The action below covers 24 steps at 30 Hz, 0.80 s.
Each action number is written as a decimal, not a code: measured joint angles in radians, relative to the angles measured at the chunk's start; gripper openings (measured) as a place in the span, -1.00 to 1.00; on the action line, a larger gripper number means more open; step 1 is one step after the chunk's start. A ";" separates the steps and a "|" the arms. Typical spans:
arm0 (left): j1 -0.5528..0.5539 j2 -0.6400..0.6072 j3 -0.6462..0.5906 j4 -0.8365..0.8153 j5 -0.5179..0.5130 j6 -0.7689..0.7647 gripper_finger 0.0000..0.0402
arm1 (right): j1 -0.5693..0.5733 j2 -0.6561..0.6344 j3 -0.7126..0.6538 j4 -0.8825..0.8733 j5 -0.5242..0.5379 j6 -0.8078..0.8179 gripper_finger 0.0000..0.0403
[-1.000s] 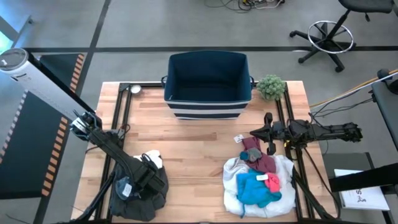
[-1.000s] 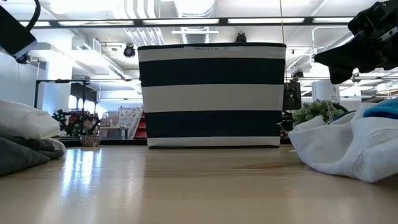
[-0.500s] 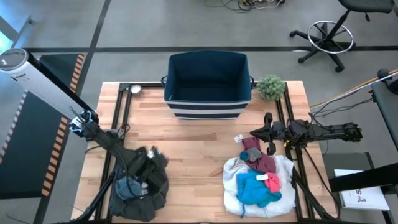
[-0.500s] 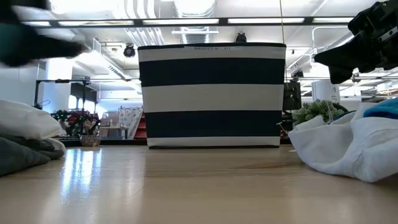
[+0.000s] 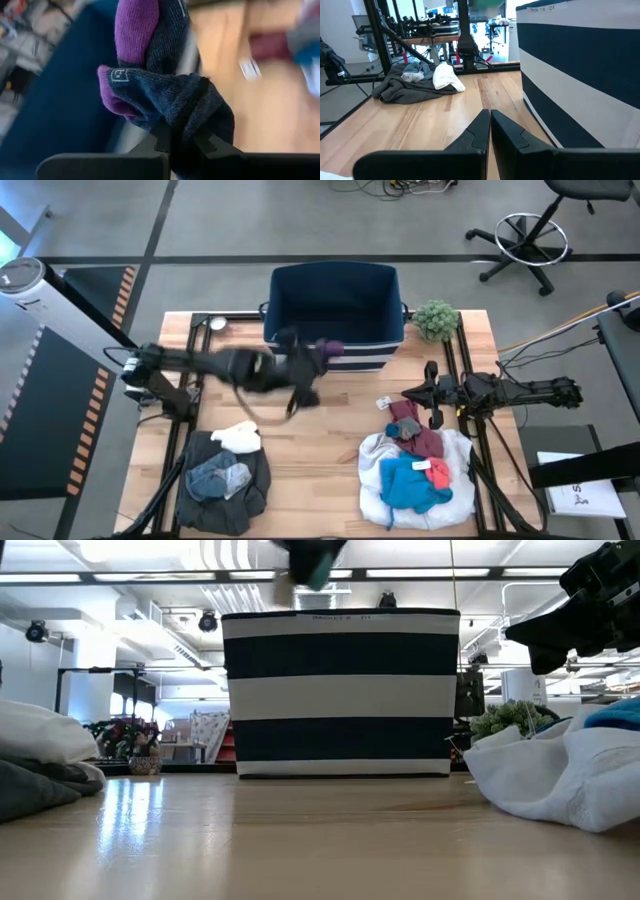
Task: Sort clothes
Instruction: Put the black and purple socks into the laundry organizer
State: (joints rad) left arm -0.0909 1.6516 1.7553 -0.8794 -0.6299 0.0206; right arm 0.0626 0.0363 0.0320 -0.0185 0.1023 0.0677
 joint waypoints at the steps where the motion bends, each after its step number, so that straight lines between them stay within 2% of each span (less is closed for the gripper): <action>1: 0.044 0.000 0.025 0.038 0.042 0.056 -0.98 | 0.000 0.000 0.000 0.000 0.000 0.000 -1.00; 6: 0.285 0.000 0.141 0.140 0.276 0.197 -0.99 | 0.000 0.000 0.000 0.000 0.000 0.000 -1.00; 10: 0.472 0.023 0.221 0.082 0.453 0.234 -0.99 | 0.000 0.000 0.000 0.000 0.000 0.000 -1.00; 15: 0.593 0.062 0.237 0.036 0.671 0.237 -0.89 | 0.000 0.000 0.000 0.000 0.000 0.000 -1.00; 18: 0.613 0.078 0.220 0.057 0.695 0.248 -0.73 | 0.000 0.000 0.000 0.000 0.000 0.000 -1.00; 24: 0.600 0.125 0.235 0.064 0.694 0.257 -0.27 | 0.000 0.000 0.000 0.000 0.000 0.000 -1.00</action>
State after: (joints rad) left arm 0.5090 1.7766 1.9905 -0.8156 0.0639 0.2779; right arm 0.0624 0.0364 0.0321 -0.0185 0.1024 0.0674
